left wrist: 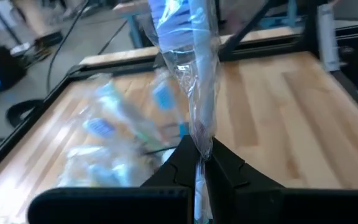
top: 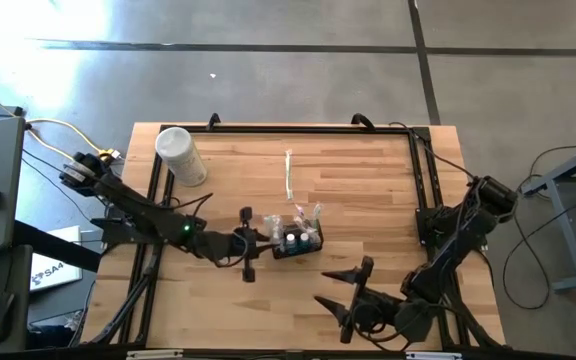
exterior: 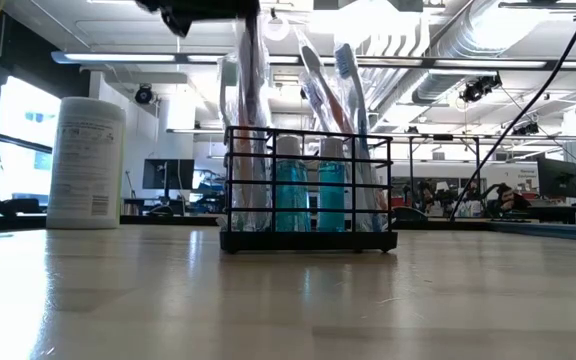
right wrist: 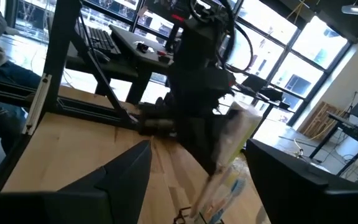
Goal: Pick & Place toothbrushing station
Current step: Put the purple toothbrush into the black wire organizer
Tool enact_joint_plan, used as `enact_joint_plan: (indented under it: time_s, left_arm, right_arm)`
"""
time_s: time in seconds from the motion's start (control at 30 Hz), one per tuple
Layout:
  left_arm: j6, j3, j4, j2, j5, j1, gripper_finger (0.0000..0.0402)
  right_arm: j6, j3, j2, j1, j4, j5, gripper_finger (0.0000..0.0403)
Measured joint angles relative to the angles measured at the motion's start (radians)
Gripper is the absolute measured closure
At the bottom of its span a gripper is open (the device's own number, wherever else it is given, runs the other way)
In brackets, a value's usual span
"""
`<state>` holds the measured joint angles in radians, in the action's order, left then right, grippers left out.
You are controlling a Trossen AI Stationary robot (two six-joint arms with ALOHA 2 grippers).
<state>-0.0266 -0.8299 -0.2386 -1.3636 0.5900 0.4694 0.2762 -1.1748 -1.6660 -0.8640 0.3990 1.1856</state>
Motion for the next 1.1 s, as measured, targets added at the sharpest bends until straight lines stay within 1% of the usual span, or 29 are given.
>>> enact_joint_plan:
  time_s: [0.13, 0.23, 0.4, 0.5, 0.6, 0.87, 1.1]
  left_arm:
    - [0.003, 0.003, -0.001, 0.000, 0.010, -0.011, 0.0394]
    - [-0.004, 0.003, 0.042, 0.000, 0.016, -0.034, 0.0394]
    - [-0.030, 0.002, 0.019, -0.016, -0.051, -0.075, 0.0394]
    - [-0.046, 0.008, 0.034, -0.021, -0.052, -0.077, 0.0394]
    - [-0.057, 0.055, -0.018, -0.025, -0.049, -0.077, 0.0394]
    - [-0.130, 0.217, -0.250, -0.027, -0.063, -0.077, 0.0394]
    - [-0.147, 0.232, -0.265, -0.031, -0.092, -0.077, 0.0394]
  right_arm:
    - [-0.011, 0.000, 0.000, 0.010, 0.000, -0.035, 0.0149]
    - [-0.011, 0.000, 0.000, 0.014, -0.002, -0.036, 0.0149]
    - [-0.014, 0.000, 0.000, 0.012, -0.020, -0.034, 0.0149]
    - [-0.018, 0.000, 0.000, 0.003, -0.022, -0.033, 0.0149]
    - [-0.020, 0.000, 0.000, -0.001, -0.022, -0.033, 0.0149]
    - [-0.021, 0.000, 0.000, 0.002, -0.022, -0.033, 0.0149]
    - [-0.020, 0.000, 0.000, 0.016, -0.019, -0.032, 0.0149]
